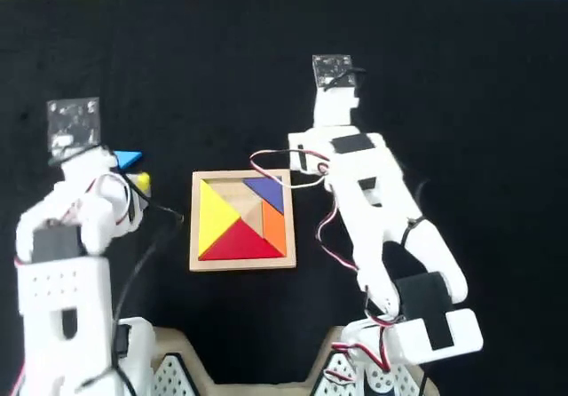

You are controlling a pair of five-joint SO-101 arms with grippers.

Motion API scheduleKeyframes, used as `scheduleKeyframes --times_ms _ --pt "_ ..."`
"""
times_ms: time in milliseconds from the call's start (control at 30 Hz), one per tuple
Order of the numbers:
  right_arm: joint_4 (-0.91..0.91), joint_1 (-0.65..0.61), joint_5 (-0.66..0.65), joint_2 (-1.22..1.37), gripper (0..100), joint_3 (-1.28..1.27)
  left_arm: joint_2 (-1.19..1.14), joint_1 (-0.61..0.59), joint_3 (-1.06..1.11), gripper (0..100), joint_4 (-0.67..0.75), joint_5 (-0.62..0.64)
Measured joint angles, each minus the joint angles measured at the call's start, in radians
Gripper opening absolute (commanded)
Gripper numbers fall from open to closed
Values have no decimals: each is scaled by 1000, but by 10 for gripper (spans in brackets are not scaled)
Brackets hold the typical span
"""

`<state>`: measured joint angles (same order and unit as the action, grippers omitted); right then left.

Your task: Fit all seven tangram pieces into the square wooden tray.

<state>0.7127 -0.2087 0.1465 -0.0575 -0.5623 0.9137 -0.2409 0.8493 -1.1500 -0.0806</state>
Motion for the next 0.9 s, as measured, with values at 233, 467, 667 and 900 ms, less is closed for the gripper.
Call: scheduleKeyframes --times_ms 233,467,667,900 --pt "0 5 0 0 12 0 -407 -58 -123 247 -41 89" --pt "0 5 0 0 12 0 -603 -68 -133 247 132 330" --pt "0 3 0 0 12 0 -743 -68 -183 247 192 396" --pt "0 3 0 0 12 0 -1016 -78 -348 242 195 402"
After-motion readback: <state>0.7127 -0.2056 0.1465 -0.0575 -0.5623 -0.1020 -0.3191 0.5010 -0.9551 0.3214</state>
